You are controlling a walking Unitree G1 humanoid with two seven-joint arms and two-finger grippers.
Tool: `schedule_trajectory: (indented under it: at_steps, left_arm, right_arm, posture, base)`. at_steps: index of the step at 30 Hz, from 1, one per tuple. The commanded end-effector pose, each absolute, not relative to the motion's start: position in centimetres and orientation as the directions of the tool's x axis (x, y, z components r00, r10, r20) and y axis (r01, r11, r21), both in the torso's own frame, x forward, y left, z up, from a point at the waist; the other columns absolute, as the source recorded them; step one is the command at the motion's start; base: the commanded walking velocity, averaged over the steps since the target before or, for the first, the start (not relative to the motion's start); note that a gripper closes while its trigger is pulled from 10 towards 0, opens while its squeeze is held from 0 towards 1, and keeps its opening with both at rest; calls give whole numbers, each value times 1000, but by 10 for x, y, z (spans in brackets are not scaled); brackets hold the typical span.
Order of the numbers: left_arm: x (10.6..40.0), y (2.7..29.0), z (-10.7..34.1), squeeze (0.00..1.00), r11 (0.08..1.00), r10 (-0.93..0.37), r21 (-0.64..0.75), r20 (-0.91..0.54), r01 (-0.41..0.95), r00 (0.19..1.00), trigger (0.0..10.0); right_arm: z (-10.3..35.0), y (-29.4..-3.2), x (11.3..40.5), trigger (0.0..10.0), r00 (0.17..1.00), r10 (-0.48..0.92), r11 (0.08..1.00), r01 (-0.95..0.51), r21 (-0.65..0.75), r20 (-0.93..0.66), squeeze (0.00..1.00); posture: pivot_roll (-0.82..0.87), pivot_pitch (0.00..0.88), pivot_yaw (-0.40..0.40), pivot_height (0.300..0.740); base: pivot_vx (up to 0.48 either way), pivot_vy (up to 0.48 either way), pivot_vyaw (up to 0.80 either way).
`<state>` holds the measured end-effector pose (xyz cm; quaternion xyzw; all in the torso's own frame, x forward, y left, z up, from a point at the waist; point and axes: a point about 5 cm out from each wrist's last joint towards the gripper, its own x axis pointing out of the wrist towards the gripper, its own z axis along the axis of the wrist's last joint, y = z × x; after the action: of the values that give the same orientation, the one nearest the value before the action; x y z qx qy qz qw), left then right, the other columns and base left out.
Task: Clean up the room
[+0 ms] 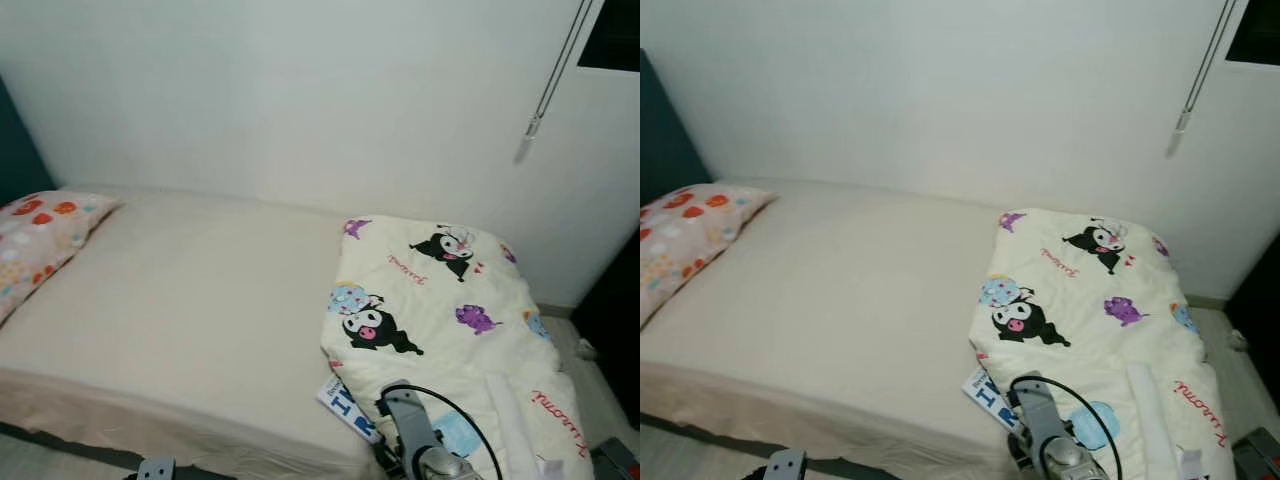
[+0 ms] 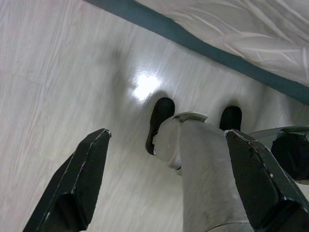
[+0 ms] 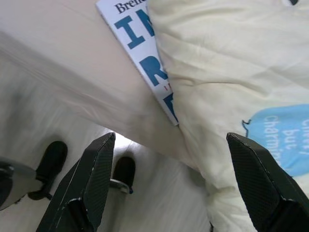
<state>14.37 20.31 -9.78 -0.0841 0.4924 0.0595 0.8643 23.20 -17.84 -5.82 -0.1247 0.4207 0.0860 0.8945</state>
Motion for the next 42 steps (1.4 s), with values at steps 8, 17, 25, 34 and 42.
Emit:
schedule_trajectory:
  at_steps: [8,17,25,34,42]
  left_arm:
    - [153,205,-94,0,968,20,-120,-838,-219,546,10000]
    - [168,213,-85,0,960,34,-141,-800,-242,599,10000]
    - [165,216,-85,0,947,30,-176,-782,-267,623,10000]
    - [170,226,-79,0,941,46,-192,-745,-280,666,10000]
    - [178,243,-69,0,943,58,-203,-678,-263,733,10000]
  right_arm:
    - [-43,-180,253,10000,683,29,932,-282,-226,-730,0]
    - [-27,-175,274,10000,728,49,776,-459,-433,-684,0]
    - [-15,-170,288,10000,752,86,609,-558,-563,-653,0]
    - [-6,-164,297,10000,774,116,490,-589,-643,-622,0]
    - [10,-146,312,10000,816,196,449,-568,-690,-544,0]
  posture:
    - [-23,0,-40,683]
    - [-6,0,-43,643]
    - [4,0,-44,608]
    - [35,12,-43,573]
    - [83,82,-26,533]
  base:
    - [0,0,0]
    - [0,0,0]
    - [0,0,0]
    - [0,0,0]
    - [0,0,0]
